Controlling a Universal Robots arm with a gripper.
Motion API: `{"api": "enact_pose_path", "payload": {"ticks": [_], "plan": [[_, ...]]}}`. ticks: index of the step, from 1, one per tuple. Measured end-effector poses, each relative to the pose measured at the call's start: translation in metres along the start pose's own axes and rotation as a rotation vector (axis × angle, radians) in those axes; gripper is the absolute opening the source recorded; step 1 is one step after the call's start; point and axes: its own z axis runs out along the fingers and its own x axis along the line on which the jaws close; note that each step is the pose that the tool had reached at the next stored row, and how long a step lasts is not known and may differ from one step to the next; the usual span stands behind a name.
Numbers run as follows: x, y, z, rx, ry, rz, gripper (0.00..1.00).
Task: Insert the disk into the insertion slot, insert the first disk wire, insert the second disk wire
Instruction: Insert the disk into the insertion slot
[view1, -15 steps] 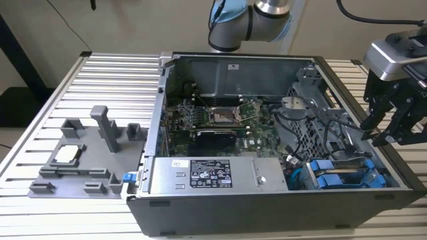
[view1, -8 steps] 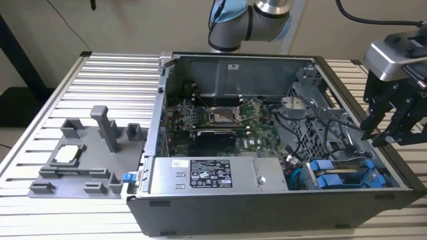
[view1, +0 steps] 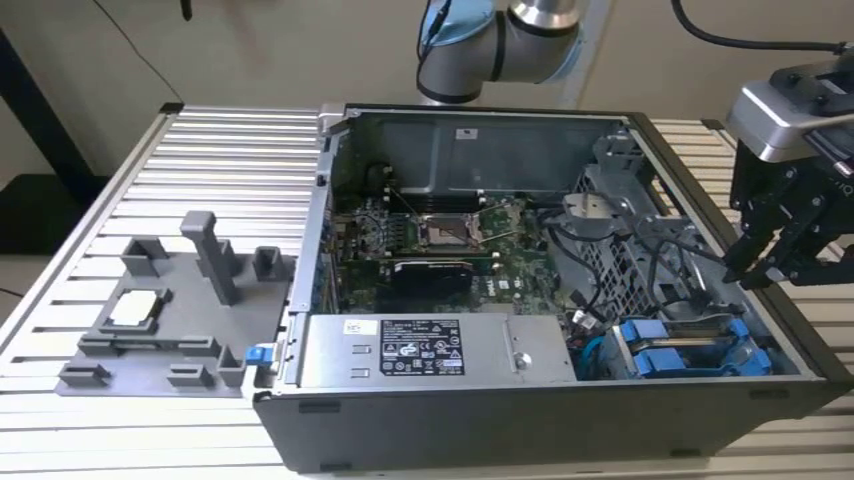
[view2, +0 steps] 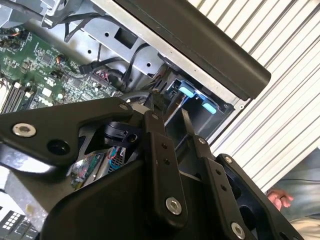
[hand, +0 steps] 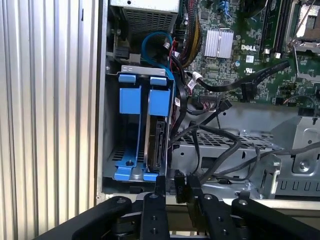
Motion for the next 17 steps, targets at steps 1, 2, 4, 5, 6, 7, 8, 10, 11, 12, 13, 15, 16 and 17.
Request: {"api": "enact_pose_path", "payload": {"ticks": [1,2,4,5,6,7,8,10,11,12,13,15,16,17], "plan": [[0.0000,0.0000,0.0000,0.0000,0.0000,0.000,0.31],[0.0000,0.0000,0.0001,0.0000,0.0000,0.000,0.31],[0.0000,0.0000,0.0001,0.0000,0.0000,0.000,0.31],[0.0000,0.0000,0.0001,0.0000,0.0000,0.000,0.31],[0.0000,0.0000,0.0003,0.0000,-0.0001,0.000,0.31],[0.0000,0.0000,0.0004,0.0000,0.0000,0.000,0.31],[0.0000,0.0001,0.0006,0.0000,0.0000,0.000,0.31],[0.0001,0.0000,0.0010,-0.0007,0.0000,0.000,0.31],[0.0001,-0.0001,0.0011,-0.0013,-0.0001,0.000,0.31],[0.0001,-0.0002,0.0013,-0.0020,-0.0001,0.000,0.31],[0.0001,-0.0003,0.0015,-0.0028,-0.0003,0.000,0.31],[0.0001,-0.0003,0.0015,-0.0046,-0.0003,0.000,0.31],[0.0001,-0.0003,0.0016,-0.0050,-0.0003,0.000,0.31],[0.0001,-0.0003,0.0017,-0.0053,-0.0005,0.001,0.31]]}}
